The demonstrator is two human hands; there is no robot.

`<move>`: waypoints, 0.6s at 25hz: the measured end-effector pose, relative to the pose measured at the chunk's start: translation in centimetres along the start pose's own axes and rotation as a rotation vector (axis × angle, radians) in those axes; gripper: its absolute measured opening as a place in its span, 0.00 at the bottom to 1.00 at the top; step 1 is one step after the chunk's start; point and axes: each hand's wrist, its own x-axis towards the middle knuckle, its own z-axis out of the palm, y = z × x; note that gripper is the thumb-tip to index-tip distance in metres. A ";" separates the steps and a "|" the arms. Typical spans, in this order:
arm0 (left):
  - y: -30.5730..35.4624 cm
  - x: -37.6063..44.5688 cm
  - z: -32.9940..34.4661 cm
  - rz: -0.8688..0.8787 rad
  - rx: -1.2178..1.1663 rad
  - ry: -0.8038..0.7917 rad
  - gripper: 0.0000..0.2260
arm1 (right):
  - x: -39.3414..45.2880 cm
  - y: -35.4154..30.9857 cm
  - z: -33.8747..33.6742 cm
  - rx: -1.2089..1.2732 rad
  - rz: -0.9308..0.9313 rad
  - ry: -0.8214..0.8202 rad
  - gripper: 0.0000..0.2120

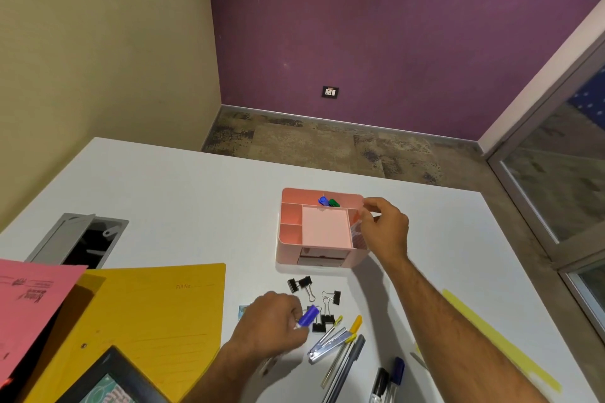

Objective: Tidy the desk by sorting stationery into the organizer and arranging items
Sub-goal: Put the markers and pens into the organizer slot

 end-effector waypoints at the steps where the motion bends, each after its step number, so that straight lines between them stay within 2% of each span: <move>1: 0.3 0.1 -0.1 0.000 -0.079 0.070 0.07 | -0.4 -0.1 -0.3 0.086 -0.007 -0.004 0.09; 3: 1.0 0.6 -0.2 -0.008 -0.206 0.208 0.07 | -1.7 -0.7 -0.8 0.331 0.017 -0.126 0.05; 5: 1.8 1.1 -0.4 0.000 -0.296 0.312 0.07 | -3.0 -1.4 -1.5 0.520 0.045 -0.365 0.05; 8: 3.1 1.8 -0.6 0.019 -0.405 0.436 0.06 | -4.1 -1.2 -1.9 0.468 -0.032 -0.664 0.12; 10: 3.6 2.1 -0.8 0.021 -0.447 0.495 0.06 | -4.5 -1.1 -1.9 0.414 -0.079 -0.718 0.12; 15: 4.2 2.6 -1.0 0.047 -0.481 0.538 0.09 | -5.1 -1.8 -2.4 0.357 -0.120 -0.646 0.10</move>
